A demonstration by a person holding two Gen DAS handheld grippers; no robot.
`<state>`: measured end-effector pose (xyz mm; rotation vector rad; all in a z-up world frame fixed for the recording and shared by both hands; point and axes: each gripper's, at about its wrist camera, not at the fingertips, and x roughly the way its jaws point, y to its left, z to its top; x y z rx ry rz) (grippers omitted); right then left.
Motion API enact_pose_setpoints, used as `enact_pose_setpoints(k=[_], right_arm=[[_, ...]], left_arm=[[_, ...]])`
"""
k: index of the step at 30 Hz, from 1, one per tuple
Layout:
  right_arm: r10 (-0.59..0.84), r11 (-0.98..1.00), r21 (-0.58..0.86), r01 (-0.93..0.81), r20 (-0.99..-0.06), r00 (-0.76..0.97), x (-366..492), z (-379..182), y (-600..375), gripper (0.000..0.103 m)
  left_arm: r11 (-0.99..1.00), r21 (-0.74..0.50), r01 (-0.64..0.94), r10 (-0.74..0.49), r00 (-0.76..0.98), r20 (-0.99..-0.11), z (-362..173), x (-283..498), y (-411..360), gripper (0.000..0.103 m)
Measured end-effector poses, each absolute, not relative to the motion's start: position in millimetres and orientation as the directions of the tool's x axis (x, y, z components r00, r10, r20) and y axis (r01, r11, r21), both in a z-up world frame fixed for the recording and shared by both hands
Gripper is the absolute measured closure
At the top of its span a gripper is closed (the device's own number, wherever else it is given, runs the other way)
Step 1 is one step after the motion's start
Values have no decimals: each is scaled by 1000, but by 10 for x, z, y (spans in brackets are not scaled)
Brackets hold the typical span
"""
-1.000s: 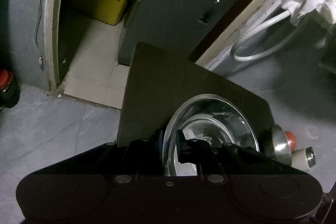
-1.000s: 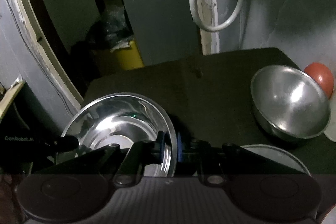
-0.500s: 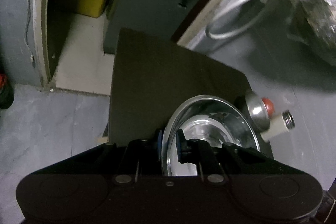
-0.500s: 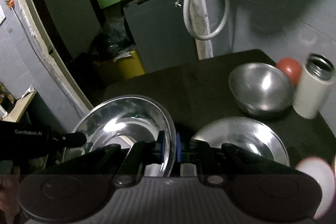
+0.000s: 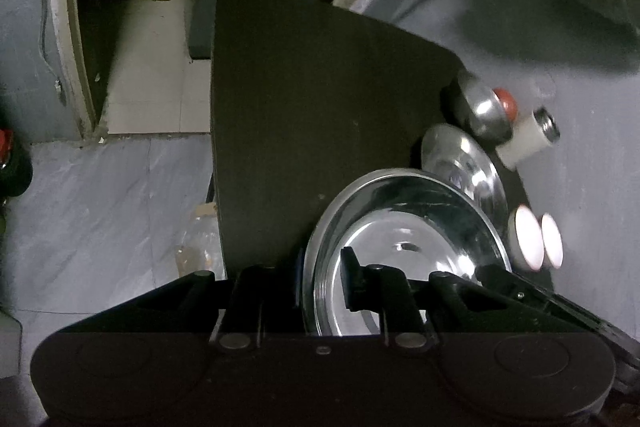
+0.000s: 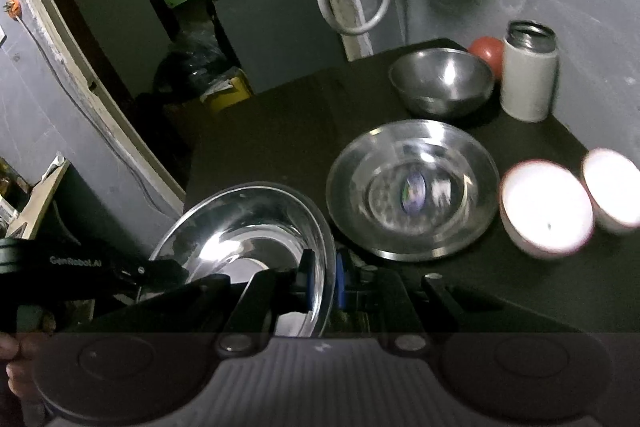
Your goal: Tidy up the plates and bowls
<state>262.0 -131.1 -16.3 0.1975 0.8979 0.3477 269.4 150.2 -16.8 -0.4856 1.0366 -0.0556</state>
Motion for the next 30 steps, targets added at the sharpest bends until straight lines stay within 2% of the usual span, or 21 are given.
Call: enact_pose_setpoints(k=[7, 17, 30], right_arm=[[353, 934, 318, -162, -759, 546, 2425, -282, -1390, 91], [325, 943, 307, -125, -783, 530, 2362, -372, -1367, 90], [290, 956, 267, -119, -811, 508, 2388, -367, -1290, 87]], left_arm=[[926, -353, -136, -246, 491, -835, -180, 2669, 1371, 77], [954, -284, -99, -208, 468, -859, -200, 2788, 1229, 74], [970, -235, -67, -181, 448, -876, -239, 2863, 1116, 67]])
